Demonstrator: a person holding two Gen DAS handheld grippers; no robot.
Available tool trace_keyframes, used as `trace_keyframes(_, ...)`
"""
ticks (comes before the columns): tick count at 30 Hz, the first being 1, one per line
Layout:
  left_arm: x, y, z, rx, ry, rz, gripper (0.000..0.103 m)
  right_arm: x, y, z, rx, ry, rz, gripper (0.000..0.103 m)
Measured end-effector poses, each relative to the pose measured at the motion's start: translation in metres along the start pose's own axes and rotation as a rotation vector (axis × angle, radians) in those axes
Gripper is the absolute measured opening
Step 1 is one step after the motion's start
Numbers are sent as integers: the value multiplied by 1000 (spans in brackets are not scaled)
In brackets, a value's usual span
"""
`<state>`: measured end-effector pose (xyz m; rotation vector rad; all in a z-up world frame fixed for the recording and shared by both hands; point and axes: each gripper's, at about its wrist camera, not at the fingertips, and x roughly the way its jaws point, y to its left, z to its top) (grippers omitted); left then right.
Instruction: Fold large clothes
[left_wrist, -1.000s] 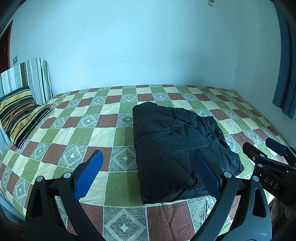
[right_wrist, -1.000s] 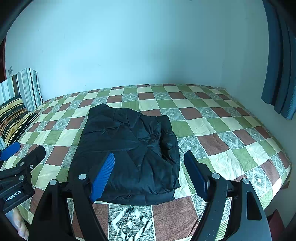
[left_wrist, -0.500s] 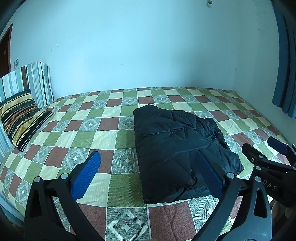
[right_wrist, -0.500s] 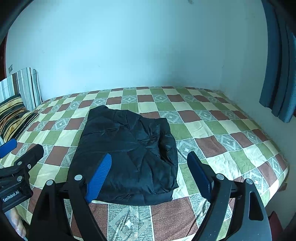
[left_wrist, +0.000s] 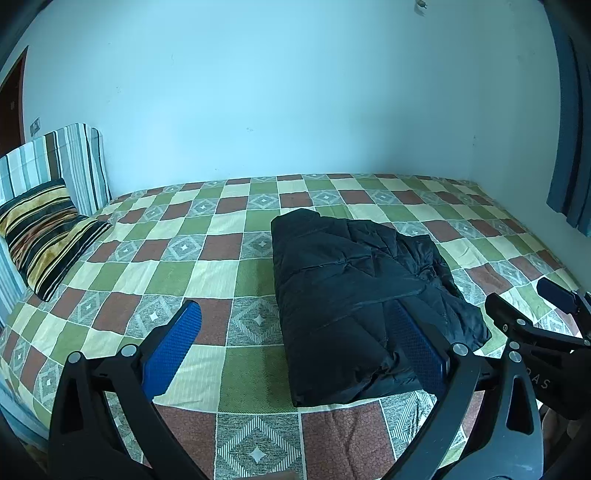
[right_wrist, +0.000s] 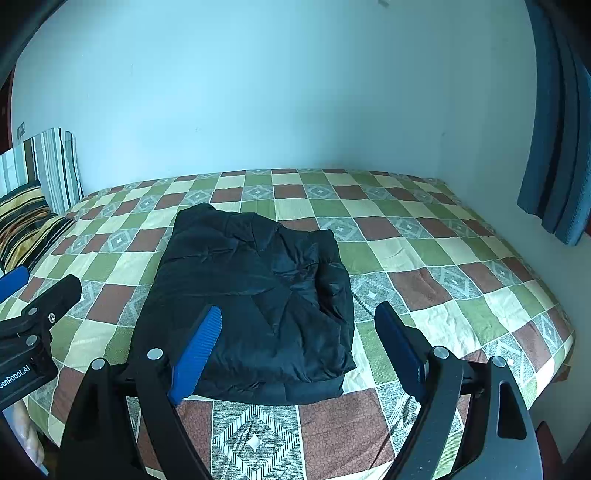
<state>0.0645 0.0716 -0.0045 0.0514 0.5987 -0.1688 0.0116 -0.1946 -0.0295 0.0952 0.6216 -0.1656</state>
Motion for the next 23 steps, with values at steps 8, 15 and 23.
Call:
trace_keyframes(8, 8, -2, -2, -4, 18, -21, 101, 7, 0, -3, 0, 12, 0, 84)
trace_keyframes(15, 23, -2, -2, 7, 25, 10, 101, 19, -4, -5, 11, 25, 1, 84)
trace_keyframes(23, 71, 35, -9, -57, 119, 19, 101, 46, -32, -2, 50, 49, -38, 84)
